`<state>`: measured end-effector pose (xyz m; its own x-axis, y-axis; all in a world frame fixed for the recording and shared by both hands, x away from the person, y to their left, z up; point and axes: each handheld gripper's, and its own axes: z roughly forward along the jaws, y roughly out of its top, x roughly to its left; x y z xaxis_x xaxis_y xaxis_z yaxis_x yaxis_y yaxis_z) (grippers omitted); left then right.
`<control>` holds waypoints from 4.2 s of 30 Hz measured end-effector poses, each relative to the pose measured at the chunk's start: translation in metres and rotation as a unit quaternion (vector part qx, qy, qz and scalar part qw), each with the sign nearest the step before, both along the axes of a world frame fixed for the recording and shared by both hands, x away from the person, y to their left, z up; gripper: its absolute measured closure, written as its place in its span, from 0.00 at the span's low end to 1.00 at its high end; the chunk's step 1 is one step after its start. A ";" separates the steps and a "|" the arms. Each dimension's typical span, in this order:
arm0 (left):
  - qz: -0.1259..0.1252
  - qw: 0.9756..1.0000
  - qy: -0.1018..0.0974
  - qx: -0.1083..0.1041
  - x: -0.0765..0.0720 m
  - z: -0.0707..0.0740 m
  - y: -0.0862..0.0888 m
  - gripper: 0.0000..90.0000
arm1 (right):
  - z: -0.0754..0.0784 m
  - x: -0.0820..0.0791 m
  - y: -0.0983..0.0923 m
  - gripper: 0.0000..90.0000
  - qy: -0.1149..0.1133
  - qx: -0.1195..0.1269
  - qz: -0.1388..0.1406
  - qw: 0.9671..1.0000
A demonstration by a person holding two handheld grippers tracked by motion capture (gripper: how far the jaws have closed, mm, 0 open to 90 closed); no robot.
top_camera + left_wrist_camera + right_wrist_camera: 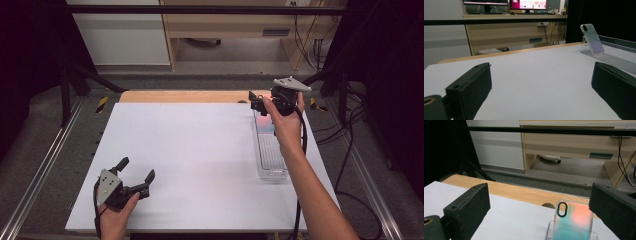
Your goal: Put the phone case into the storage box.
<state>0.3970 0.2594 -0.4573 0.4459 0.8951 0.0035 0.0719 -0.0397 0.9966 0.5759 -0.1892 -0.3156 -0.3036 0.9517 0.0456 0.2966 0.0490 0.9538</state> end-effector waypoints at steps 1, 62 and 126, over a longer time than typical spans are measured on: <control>0.000 1.000 0.000 -0.002 0.000 0.000 0.000 0.03 | 0.000 0.000 0.000 0.04 -0.001 0.000 0.000 1.000; 0.008 1.000 0.004 -0.009 0.000 -0.001 0.012 0.01 | -0.006 -0.045 0.019 0.06 -0.033 0.030 0.033 0.998; 0.004 1.000 0.002 -0.018 -0.003 0.004 0.028 0.01 | 0.001 -0.093 -0.026 0.04 -0.060 0.030 0.036 0.997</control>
